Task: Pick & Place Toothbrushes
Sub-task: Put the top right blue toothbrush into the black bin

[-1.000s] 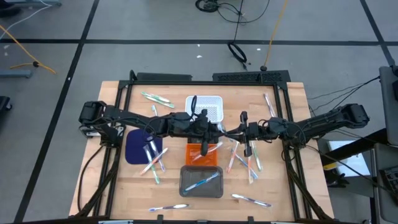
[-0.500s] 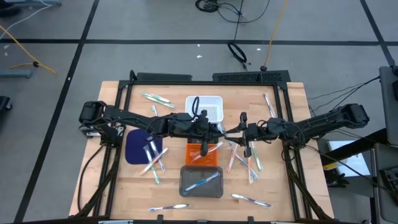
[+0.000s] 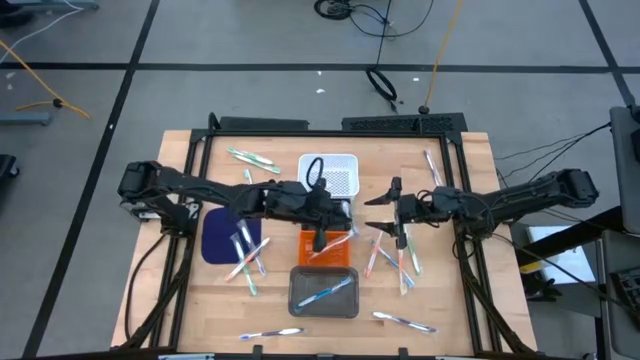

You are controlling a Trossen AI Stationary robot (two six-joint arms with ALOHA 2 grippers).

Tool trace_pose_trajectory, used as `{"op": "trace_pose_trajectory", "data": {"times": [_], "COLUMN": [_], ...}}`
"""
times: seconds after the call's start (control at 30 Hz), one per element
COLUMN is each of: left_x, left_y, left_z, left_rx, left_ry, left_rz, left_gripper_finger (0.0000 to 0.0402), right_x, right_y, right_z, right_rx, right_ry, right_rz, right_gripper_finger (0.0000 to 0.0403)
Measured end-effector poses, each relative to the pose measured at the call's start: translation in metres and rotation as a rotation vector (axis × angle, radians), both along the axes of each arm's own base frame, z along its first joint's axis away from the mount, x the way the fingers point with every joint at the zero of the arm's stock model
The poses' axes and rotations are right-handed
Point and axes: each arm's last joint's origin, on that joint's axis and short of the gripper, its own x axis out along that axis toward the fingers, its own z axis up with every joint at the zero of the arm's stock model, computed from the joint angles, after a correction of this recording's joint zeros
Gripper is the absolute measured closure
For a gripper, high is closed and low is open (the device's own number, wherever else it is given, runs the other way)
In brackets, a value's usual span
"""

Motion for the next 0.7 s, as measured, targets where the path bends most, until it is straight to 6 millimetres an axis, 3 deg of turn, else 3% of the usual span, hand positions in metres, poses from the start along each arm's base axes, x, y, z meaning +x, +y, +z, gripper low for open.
{"op": "trace_pose_trajectory", "data": {"times": [0.23,0.43,0.7], "left_x": [-0.028,-0.034,-0.043], "left_y": [-0.017,-0.035,-0.052], "left_z": [0.008,0.001,-0.010], "left_rx": [-0.064,-0.210,-0.309], "left_ry": [0.165,0.277,0.425], "left_rz": [-0.091,-0.215,-0.212], "left_gripper_finger": [0.0401,0.0401,0.0401], "right_x": [-0.006,-0.009,-0.009], "right_y": [-0.006,-0.007,-0.007], "right_z": [0.002,0.002,0.002], "right_rx": [-0.004,-0.007,-0.006], "right_ry": [0.017,0.029,0.031], "right_rz": [-0.110,-0.135,-0.135], "right_gripper_finger": [0.0170,0.0176,0.0177]}}
